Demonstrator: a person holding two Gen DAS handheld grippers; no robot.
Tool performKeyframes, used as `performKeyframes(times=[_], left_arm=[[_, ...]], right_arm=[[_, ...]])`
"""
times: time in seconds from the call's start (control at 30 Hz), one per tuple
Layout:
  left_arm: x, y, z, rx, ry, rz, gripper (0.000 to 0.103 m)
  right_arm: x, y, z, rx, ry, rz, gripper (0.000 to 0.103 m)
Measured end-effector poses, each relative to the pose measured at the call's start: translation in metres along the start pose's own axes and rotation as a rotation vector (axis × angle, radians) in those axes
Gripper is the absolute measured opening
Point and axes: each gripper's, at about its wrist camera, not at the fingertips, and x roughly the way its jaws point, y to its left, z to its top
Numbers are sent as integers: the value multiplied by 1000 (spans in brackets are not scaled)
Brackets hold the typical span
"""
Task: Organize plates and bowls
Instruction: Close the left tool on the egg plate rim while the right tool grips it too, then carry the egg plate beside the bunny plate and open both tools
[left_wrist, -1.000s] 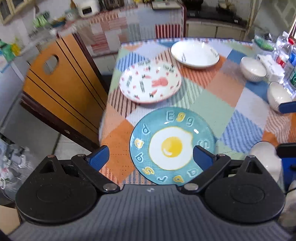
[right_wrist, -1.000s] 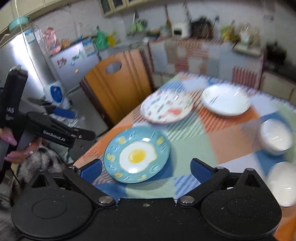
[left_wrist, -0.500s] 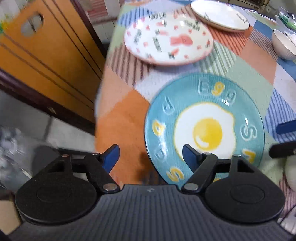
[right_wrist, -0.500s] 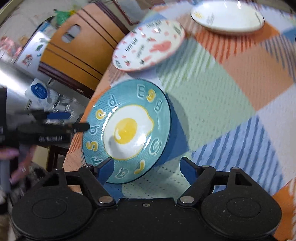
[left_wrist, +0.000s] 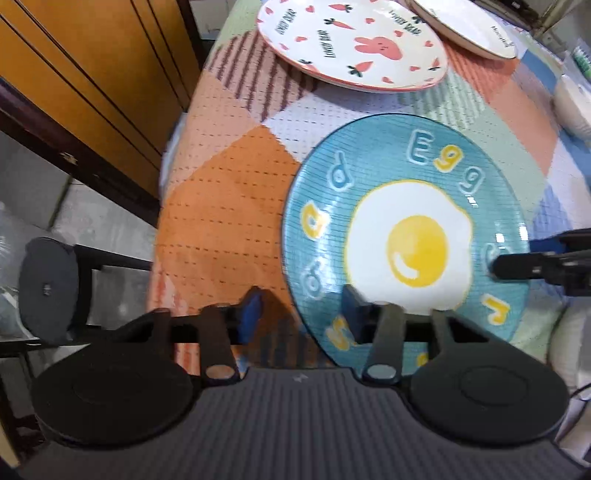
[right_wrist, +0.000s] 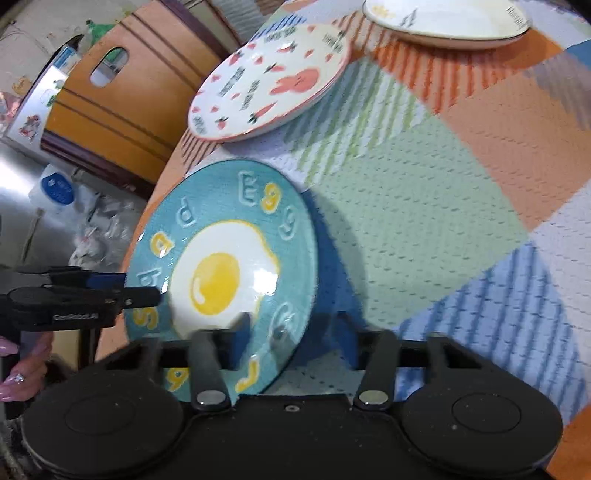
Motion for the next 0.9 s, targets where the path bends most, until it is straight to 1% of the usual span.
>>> performKeyframes(times=[0.03, 0.07, 0.17, 0.23, 0.37, 0.43, 0.47, 0.5, 0.57, 0.63, 0.77, 0.83, 0.9], left_arm=[[0, -1, 0, 2, 8, -21, 27], [2, 0, 0, -3, 18, -42, 27], [2, 3, -1, -22, 14, -59, 27], [3, 5, 0, -37, 13, -64, 27], [2, 4, -2, -37, -1, -56, 27], [2, -1, -2, -7, -7, -38, 29], [2, -1, -2, -9, -3, -32, 29], [2, -2, -2, -14, 2, -28, 29], [1, -2, -3, -9, 4, -17, 29], [-3, -3, -6, 4, -2, -12, 29], [-18, -13, -10, 43, -49, 7, 29], [-28, -22, -13, 54, -59, 23, 29], [-38, -29, -16, 56, -81, 16, 29]], right_arm=[[2, -1, 0, 7, 11, 4, 29], [3, -1, -1, 11, 8, 2, 21], [2, -5, -5, 14, -14, 11, 19], [3, -7, -3, 15, -14, 23, 18], [4, -15, 2, 26, -14, 66, 17], [6, -21, 4, 36, -15, 101, 17], [6, -22, 4, 38, -19, 108, 18], [5, -20, 2, 15, -24, 103, 18], [3, -8, -1, -83, -24, 63, 19], [1, -5, -2, -99, -7, 71, 19], [-10, -7, -7, -106, -25, 105, 20], [-19, -3, -12, -120, -24, 94, 22], [-30, 2, -18, -153, -42, 79, 23]])
